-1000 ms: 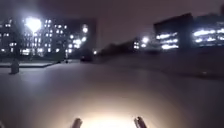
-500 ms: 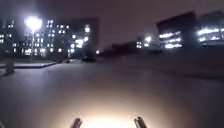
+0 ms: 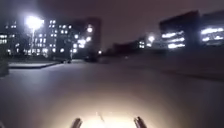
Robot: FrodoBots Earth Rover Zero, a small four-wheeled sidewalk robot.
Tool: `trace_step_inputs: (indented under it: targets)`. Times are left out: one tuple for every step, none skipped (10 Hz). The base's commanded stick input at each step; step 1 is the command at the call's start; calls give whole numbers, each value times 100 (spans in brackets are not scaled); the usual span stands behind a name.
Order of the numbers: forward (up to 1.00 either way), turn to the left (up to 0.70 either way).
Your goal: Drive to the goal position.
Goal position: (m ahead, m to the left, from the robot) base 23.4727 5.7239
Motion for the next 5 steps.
trace_step_inputs:
  targets:
    - [100, 0]
    - [100, 0]
    - [100, 0]
    - [100, 0]
    - [100, 0]
